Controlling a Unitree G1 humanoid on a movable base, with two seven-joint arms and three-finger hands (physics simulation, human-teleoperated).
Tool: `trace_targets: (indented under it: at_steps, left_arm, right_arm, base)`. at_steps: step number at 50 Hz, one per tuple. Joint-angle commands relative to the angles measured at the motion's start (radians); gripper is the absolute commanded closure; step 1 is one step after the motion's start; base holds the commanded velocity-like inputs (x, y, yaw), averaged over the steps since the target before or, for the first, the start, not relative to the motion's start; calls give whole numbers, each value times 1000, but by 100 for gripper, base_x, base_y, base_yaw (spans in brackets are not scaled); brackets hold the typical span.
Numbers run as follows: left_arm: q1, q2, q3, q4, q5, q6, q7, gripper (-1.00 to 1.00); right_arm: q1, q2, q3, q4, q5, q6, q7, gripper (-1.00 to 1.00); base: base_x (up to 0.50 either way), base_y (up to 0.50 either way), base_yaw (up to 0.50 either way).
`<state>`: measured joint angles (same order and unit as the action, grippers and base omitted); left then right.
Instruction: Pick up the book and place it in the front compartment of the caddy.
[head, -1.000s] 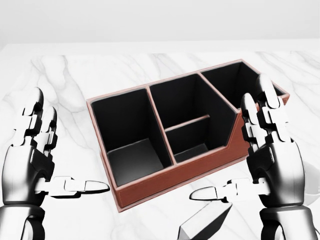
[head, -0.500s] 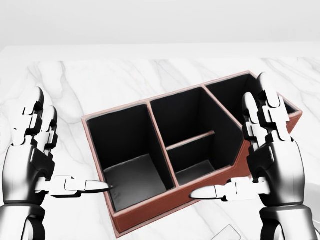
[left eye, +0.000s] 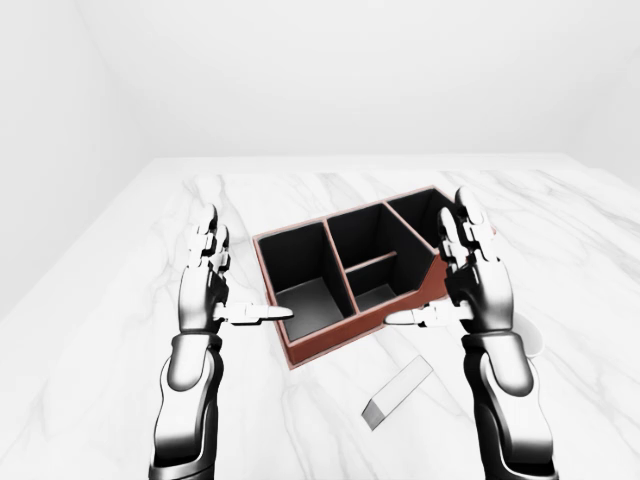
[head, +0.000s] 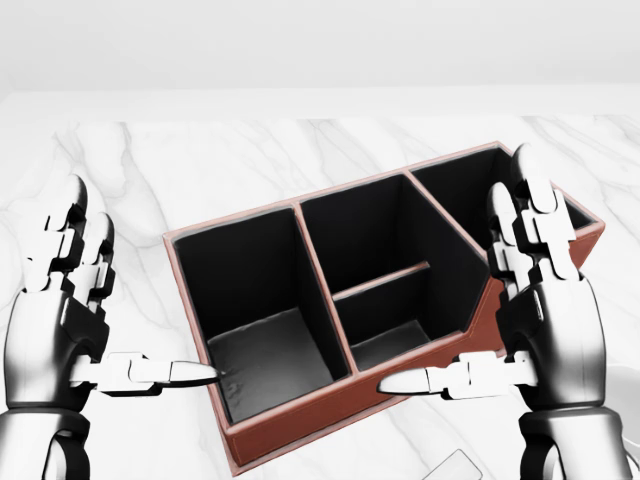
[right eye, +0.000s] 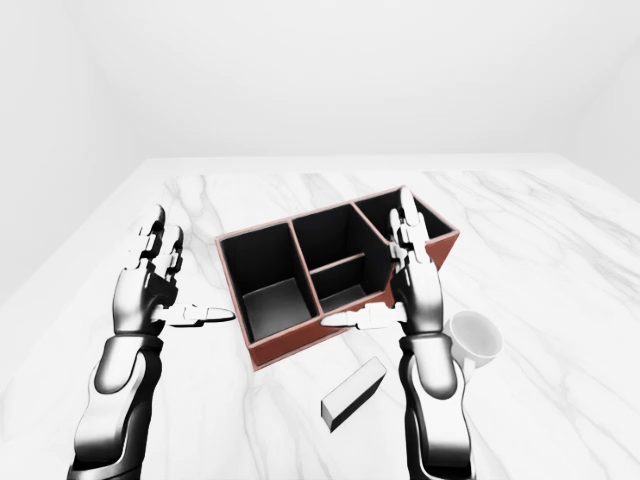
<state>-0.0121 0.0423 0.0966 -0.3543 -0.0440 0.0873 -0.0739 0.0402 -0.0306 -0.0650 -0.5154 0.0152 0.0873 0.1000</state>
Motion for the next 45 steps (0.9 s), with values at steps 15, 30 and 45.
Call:
trace_targets:
  at_steps: [15,30,45]
  left_arm:
    - [-4,1,2,14,-1,0,2,-100]
    - [-6,3,5,16,-1,0,1,-100]
    - [-8,4,5,21,-2,0,2,-100]
  right_arm:
    - [3,-10,4,-56,-111,0,36,-100]
    - [24,-26,-19,-60,-212,0,117,-100]
    - [10,-32,-27,-124,-284,0,186,-100]
  base:
    - [0,0,0]
    - [0,0,0]
    - [0,0,0]
